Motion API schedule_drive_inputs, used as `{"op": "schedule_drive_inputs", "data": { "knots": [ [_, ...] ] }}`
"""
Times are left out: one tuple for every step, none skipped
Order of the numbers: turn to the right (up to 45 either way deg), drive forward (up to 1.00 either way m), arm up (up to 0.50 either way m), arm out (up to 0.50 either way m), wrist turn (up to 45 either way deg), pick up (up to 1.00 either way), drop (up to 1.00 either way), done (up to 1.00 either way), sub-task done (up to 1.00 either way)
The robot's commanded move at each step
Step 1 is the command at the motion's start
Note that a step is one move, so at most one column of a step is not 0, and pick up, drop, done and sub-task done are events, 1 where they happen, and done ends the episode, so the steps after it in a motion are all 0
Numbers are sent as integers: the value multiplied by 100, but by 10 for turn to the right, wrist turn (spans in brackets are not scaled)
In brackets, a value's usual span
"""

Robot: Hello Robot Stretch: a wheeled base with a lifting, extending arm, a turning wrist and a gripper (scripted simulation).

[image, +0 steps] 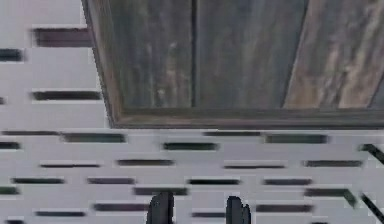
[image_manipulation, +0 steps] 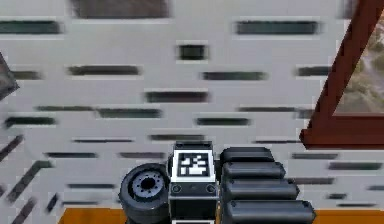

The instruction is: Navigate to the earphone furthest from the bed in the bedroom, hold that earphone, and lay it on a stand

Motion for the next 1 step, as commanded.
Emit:
{"op": "schedule_drive_inputs", "data": {
  "knots": [
    [-450, 0, 0, 0, 0, 0, 0, 0, 0]
  ]
}}
